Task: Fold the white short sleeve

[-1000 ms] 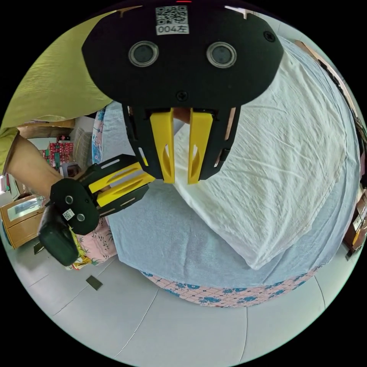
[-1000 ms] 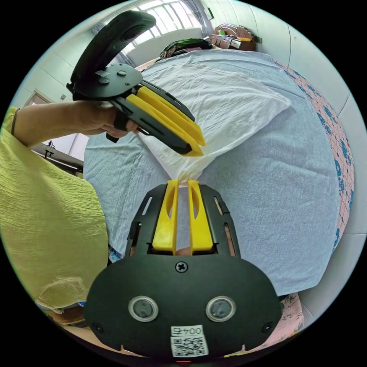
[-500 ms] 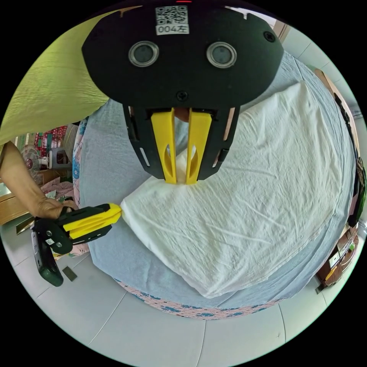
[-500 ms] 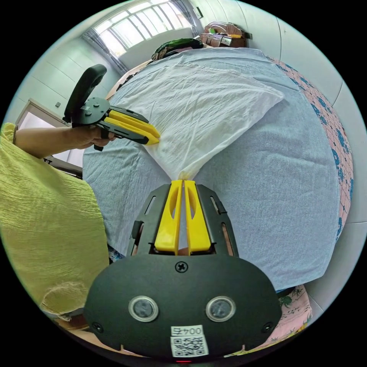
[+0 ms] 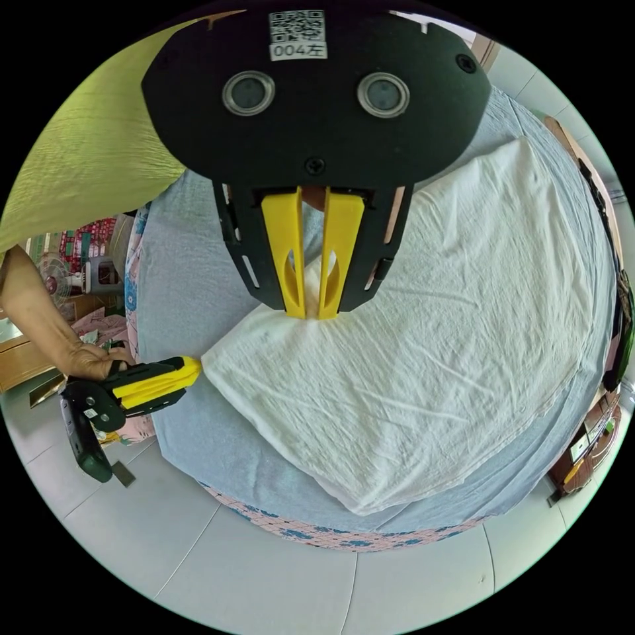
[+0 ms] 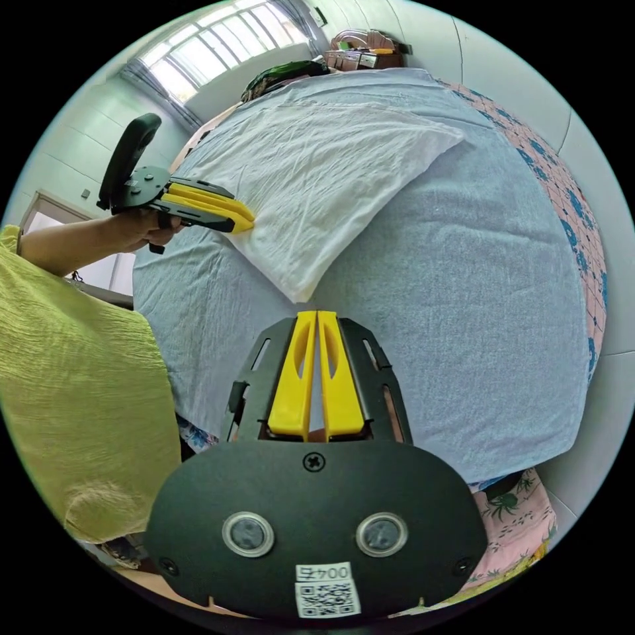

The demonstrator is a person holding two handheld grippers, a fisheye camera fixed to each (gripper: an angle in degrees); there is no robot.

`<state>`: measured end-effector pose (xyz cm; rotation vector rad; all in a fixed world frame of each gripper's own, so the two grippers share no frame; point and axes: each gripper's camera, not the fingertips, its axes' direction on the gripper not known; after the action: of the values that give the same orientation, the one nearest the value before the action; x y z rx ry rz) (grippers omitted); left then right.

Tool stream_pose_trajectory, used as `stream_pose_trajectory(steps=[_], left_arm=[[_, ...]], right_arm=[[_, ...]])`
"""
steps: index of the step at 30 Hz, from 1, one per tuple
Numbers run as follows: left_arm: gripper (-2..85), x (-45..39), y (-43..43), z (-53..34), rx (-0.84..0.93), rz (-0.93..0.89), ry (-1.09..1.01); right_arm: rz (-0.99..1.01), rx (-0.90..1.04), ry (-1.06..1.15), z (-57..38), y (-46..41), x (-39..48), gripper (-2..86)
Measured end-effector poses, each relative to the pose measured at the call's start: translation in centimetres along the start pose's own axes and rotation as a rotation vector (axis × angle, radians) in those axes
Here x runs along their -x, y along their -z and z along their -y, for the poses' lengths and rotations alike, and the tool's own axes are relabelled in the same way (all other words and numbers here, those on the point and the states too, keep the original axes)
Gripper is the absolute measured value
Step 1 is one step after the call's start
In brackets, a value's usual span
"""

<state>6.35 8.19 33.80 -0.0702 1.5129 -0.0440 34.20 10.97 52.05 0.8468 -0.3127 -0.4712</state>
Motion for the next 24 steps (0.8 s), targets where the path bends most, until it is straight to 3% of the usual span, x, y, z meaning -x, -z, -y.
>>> stream_pose_trajectory(steps=[4, 6, 24], left_arm=[[5.3, 0.4, 0.7, -0.4, 0.003, -0.006, 0.002], [5.3, 0.5, 1.1, -0.5, 0.003, -0.008, 0.004], [5.3, 0.7, 4.6, -1.4, 0.003, -0.009, 0.008]], right_arm=[[0.117, -0.095, -0.037, -0.2, 1.2, -0.3, 7.1], [0.078, -0.051, -0.006, 0.3, 0.4, 0.5, 7.8], [-0.064, 0.016, 0.19, 2.9, -0.8, 6.1, 4.9]])
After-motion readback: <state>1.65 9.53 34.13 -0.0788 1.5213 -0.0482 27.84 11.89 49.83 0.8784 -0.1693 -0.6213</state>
